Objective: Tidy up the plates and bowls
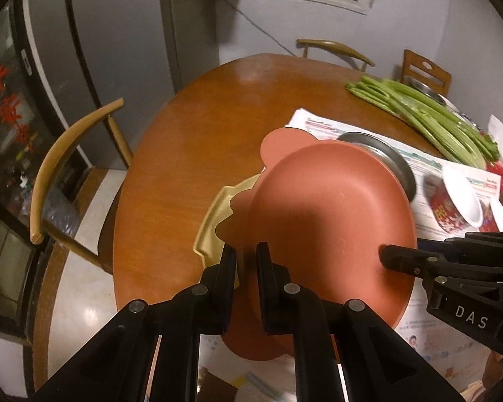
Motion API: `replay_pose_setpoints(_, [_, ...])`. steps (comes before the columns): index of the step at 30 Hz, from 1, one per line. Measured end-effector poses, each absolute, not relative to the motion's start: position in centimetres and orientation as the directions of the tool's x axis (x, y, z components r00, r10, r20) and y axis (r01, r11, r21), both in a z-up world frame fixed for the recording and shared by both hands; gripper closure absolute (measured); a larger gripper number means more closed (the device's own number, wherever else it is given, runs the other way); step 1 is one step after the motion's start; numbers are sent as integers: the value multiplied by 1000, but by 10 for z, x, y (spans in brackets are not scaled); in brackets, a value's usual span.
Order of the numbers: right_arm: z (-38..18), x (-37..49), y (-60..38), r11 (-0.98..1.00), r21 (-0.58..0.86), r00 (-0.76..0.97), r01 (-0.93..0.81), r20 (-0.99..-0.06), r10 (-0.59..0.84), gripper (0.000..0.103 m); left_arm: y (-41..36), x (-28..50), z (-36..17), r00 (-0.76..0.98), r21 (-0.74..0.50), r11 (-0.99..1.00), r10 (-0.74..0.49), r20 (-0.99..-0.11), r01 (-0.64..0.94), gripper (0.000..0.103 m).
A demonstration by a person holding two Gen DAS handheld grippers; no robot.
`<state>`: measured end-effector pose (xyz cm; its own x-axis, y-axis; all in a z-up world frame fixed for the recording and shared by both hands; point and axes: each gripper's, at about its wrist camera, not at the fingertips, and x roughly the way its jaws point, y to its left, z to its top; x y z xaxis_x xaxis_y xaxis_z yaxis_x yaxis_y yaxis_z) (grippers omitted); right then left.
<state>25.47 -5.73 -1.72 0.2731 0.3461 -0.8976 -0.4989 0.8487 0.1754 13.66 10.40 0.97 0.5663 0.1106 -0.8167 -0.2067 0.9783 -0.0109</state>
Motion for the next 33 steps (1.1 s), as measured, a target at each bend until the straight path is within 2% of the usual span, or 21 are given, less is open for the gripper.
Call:
replay_pose_setpoints(13, [-26, 277, -14, 822, 169, 227, -544, -913, 338, 88, 128, 154, 11, 560, 22, 974, 149, -815, -226, 92])
replay_pose_setpoints(20, [-24, 277, -6, 814, 164, 225, -557, -914, 338, 88, 135, 154, 8, 559, -20, 973, 115, -821, -230, 91])
replay_pose_setpoints(21, [-24, 278, -7, 815, 168, 226, -554, -912, 342, 88, 137, 154, 9, 563, -43, 973, 95, -821, -227, 87])
replay_pose_setpoints(23, [-23, 281, -10, 823, 175, 232, -541, -909, 346, 88, 138, 154, 9, 566, -64, 973, 76, -821, -224, 67])
replay_pose_setpoints(24, [-22, 282, -12, 826, 183, 231, -533, -908, 350, 88, 136, 155, 9, 566, -65, 973, 74, -821, -221, 44])
replay_pose_setpoints(25, [-23, 283, -14, 829, 190, 228, -526, -908, 352, 88, 135, 155, 8, 568, -71, 974, 67, -820, -217, 30])
replay_pose_setpoints(26, [-23, 283, -16, 833, 192, 228, -519, -908, 352, 87, 134, 154, 9, 577, -87, 974, 51, -815, -210, 29])
replay_pose_setpoints(27, [-23, 283, -18, 837, 192, 232, -513, -907, 351, 81, 134, 154, 9, 582, -100, 973, 41, -812, -208, 30])
replay_pose_setpoints(30, [-22, 283, -26, 856, 168, 272, -488, -903, 333, 44, 131, 153, 12, 600, -132, 972, 13, -800, -196, 29])
replay_pose_setpoints(33, [-20, 281, -37, 867, 166, 298, -471, -895, 333, 42, 125, 155, 13, 603, -119, 975, 20, -797, -189, 29])
